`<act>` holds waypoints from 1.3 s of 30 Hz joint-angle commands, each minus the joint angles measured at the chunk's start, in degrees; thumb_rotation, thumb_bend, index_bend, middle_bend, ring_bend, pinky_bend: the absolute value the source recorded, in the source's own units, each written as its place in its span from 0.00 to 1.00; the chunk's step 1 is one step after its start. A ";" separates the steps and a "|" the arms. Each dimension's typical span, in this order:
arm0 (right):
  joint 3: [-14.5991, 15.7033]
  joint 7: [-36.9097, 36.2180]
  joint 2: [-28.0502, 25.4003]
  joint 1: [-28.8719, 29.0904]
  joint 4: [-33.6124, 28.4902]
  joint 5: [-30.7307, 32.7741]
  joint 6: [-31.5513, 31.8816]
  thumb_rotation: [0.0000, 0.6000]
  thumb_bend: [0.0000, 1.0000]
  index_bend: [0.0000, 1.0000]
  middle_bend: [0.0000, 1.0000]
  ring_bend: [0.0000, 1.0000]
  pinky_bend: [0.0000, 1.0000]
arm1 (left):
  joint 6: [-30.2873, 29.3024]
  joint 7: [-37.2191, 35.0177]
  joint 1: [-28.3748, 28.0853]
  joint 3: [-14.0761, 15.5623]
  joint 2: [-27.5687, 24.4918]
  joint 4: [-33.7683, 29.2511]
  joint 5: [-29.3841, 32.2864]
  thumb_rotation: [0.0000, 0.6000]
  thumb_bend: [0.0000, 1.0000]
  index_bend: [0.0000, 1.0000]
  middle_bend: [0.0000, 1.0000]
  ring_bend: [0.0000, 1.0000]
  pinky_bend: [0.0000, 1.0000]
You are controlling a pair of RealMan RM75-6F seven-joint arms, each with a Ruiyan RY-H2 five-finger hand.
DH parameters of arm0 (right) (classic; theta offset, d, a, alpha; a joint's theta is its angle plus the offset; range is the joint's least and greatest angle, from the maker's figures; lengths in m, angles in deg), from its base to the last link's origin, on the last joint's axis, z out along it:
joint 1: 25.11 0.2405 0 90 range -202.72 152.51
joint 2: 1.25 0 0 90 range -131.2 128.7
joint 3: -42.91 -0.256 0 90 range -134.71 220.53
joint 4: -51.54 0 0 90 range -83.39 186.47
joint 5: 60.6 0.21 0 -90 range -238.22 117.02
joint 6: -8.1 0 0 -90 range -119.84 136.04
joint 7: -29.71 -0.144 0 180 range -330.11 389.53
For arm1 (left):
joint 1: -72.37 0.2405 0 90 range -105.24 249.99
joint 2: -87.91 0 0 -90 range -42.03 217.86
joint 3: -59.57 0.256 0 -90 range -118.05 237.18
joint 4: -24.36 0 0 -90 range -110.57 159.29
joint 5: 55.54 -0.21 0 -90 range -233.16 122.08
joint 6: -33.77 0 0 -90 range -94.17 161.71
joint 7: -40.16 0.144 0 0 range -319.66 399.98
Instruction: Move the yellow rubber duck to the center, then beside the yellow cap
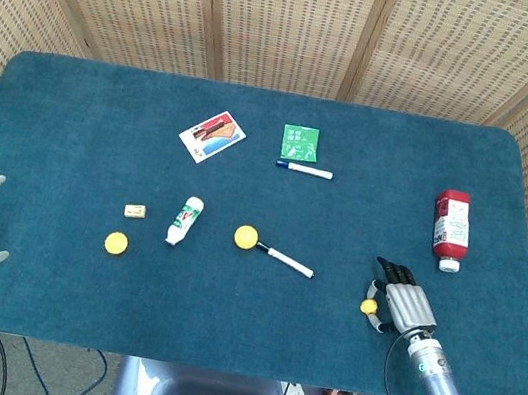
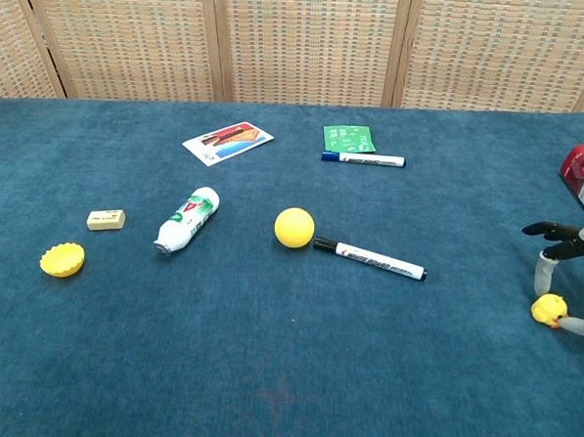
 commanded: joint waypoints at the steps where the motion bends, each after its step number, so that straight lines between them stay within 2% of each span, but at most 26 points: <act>1: -0.02 -0.21 -0.25 -0.08 -0.46 -0.44 0.64 1.00 0.33 0.55 0.00 0.00 0.00 | -0.07 0.00 0.03 0.03 0.00 -0.02 -0.06 1.00 0.00 0.00 0.00 0.00 0.00; 5: 0.25 -1.50 -1.73 -0.18 -2.61 -2.73 2.50 1.00 0.33 0.56 0.00 0.00 0.00 | -0.09 -0.09 0.05 0.07 -0.04 -0.06 -0.14 1.00 0.00 0.00 0.00 0.00 0.00; 12: 0.69 -2.33 -6.97 1.43 -10.09 -11.19 7.08 1.00 0.32 0.57 0.00 0.00 0.00 | 0.13 -0.85 0.00 0.32 -0.30 -0.08 -0.74 1.00 0.00 0.00 0.00 0.00 0.00; 17: 1.45 -3.91 -11.39 8.13 -15.20 -20.47 3.39 1.00 0.33 0.58 0.00 0.00 0.00 | 0.33 -1.74 0.00 0.79 -0.65 -0.27 -1.85 1.00 0.00 0.00 0.00 0.00 0.00; 21: 0.31 -1.01 -12.11 12.92 -17.64 -23.19 -0.93 1.00 0.34 0.58 0.00 0.00 0.00 | 0.95 -2.42 -0.16 1.58 -0.93 -0.64 -3.38 1.00 0.00 0.00 0.00 0.00 0.00; 27: -4.89 6.24 -8.94 21.05 -20.77 -18.58 -11.61 1.00 0.35 0.58 0.00 0.00 0.00 | 1.23 -3.18 -0.25 1.80 -1.12 -0.44 -3.76 1.00 0.00 0.00 0.00 0.00 0.00; 31: -9.78 15.99 -1.26 28.12 -17.19 -7.83 -21.80 1.00 0.35 0.58 0.00 0.00 0.00 | 2.22 -4.79 -0.65 1.53 -1.50 0.08 -3.05 1.00 0.00 0.00 0.00 0.00 0.00; 35: -10.76 23.06 3.59 30.75 -14.35 0.50 -23.57 1.00 0.35 0.58 0.00 0.00 0.00 | 2.58 -5.43 -0.82 1.31 -1.61 0.34 -2.54 1.00 0.00 0.00 0.00 0.00 0.00; 39: -10.23 28.91 8.44 33.43 -12.26 7.90 -23.19 1.00 0.35 0.58 0.00 0.00 0.00 | 3.40 -5.75 -1.19 1.28 -1.67 0.52 -2.18 1.00 0.00 0.00 0.00 0.00 0.00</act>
